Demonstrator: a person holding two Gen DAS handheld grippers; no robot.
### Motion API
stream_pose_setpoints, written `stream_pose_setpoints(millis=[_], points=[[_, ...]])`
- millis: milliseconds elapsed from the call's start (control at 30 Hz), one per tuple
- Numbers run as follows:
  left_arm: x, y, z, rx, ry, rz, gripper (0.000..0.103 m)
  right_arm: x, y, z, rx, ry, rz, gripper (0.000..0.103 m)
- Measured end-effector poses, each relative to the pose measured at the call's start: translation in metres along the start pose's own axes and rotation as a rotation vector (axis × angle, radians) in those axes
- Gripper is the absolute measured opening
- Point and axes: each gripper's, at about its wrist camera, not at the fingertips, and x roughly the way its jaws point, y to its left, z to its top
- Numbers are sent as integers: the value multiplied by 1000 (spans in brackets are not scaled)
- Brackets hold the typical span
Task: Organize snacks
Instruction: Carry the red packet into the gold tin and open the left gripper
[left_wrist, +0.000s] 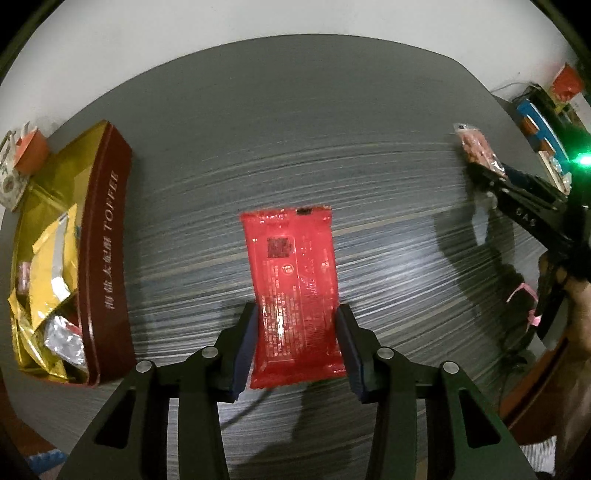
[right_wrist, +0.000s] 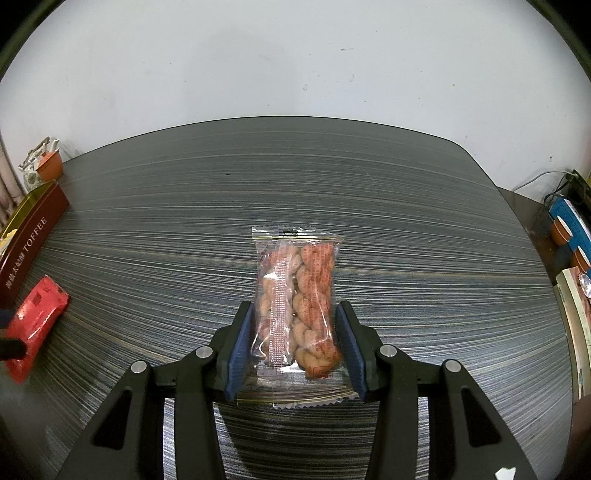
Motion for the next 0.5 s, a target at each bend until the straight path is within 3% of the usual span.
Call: stream_pose_setpoints(millis=[333, 433, 500], points=[[8, 4, 13, -23, 20, -9, 52, 0, 0, 0, 0, 0, 0, 43], [9, 2, 19, -19, 19, -11, 68, 0, 0, 0, 0, -1, -2, 43], [11, -1, 22, -19, 13, 7, 68, 0, 0, 0, 0, -1, -2, 43]])
